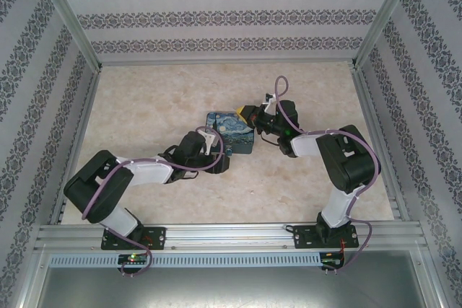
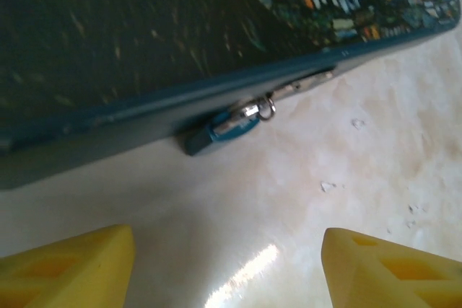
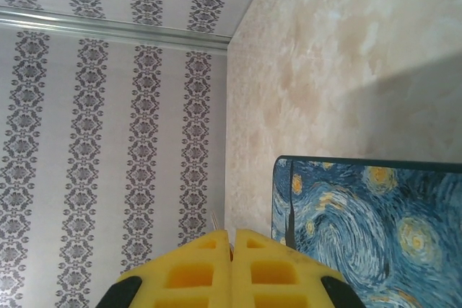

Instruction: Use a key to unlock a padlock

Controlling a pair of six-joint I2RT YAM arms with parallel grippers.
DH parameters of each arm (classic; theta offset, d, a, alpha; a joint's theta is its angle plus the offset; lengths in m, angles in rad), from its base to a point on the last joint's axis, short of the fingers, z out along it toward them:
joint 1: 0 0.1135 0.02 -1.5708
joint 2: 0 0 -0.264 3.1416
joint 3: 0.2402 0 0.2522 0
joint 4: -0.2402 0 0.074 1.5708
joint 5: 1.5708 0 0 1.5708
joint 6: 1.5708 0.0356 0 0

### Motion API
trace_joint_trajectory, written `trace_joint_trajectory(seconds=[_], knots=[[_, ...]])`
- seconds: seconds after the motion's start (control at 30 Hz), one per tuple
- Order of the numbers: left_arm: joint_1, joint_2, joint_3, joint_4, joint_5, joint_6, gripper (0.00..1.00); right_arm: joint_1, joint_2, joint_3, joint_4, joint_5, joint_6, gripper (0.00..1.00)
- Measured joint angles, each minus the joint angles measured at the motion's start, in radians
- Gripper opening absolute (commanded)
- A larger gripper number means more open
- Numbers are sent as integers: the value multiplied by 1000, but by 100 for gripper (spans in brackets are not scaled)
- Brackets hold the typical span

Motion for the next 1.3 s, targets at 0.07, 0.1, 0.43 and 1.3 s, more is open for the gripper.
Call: trace_joint_trajectory(seconds=[0.07,0.1,0.43,1.3], knots=[[-5,19,-4,37,-19,8,66,3,5,0,-5,0,0,0],[-8,30,-6,56,-27,14,65,3,10,0,-5,0,0,0],[-17,113,-12,203,-80,41,62,8,37,0,-19,4,-8,0],[-18,277,123,317,38,47,61,14,97,12,12,4,-23,0]])
